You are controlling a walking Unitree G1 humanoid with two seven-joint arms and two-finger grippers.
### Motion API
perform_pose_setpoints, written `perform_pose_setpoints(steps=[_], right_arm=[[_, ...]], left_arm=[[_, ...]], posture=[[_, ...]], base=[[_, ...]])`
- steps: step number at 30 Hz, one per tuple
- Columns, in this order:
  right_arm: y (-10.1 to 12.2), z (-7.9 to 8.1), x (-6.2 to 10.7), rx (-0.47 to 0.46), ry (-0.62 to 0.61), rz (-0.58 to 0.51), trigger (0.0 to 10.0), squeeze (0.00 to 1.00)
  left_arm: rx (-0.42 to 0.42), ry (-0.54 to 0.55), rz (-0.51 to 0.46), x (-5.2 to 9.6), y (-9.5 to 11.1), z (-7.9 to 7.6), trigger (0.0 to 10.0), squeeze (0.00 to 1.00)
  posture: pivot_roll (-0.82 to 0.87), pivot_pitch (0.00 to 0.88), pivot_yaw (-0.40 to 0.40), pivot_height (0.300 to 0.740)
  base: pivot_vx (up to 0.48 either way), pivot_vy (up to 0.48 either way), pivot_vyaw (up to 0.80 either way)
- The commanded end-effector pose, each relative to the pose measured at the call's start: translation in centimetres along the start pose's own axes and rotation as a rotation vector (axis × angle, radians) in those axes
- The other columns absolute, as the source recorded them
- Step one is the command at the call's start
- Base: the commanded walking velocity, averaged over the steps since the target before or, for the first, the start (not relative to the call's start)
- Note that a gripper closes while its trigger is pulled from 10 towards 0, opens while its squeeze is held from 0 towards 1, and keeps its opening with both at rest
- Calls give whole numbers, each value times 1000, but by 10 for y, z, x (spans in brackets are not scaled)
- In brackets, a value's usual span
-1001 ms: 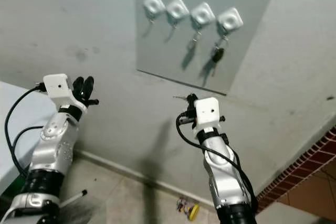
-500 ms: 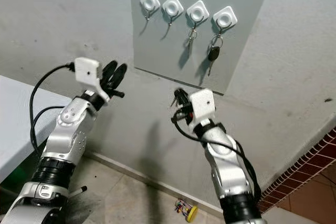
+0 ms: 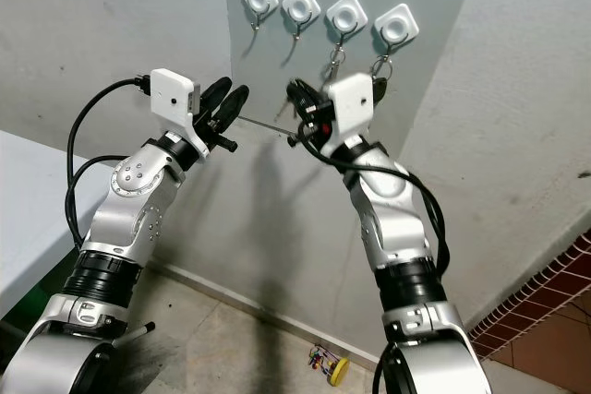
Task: Hang keys on a hook
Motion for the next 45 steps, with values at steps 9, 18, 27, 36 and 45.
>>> perform_pose_setpoints(steps=[9,18,27,36,45], right_arm=[[24,-19,-19,-37,-53,-84,10000,0],[35,-27,-23,-85,-83,-139,10000,0],[40,-31,-27,-127,-89,-165,10000,0],[41,-33,-32,-143,-82,-172,10000,0],[36,-35,-32,-245,-101,-154,10000,0]], left_arm=[[-11,-31,-9,-10,10,-7,10000,0],[-22,-49,-7,-11,10,-9,10000,0],[-25,-54,-11,-14,13,-9,10000,0],[-29,-53,-10,-13,13,-9,10000,0],[-34,-53,-15,-14,13,-9,10000,0]], posture=[[-77,9,-33,740],[-78,7,-30,740],[-74,6,-30,740],[-69,0,-36,740],[-69,0,-37,740]], base=[[0,0,0],[0,0,0],[0,0,0],[0,0,0],[0,0,0]])
Point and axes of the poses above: a point about 5 cm out from each wrist's last joint towards the gripper, its own x axis pointing back from the gripper into the wrist, its own y axis along the axis of the wrist's last joint, z = x × y, the point moved 3 cm from there along -x, pointing out of the wrist towards the gripper, and after that the axes turned 12 degrees about x, right-handed, at the moved point
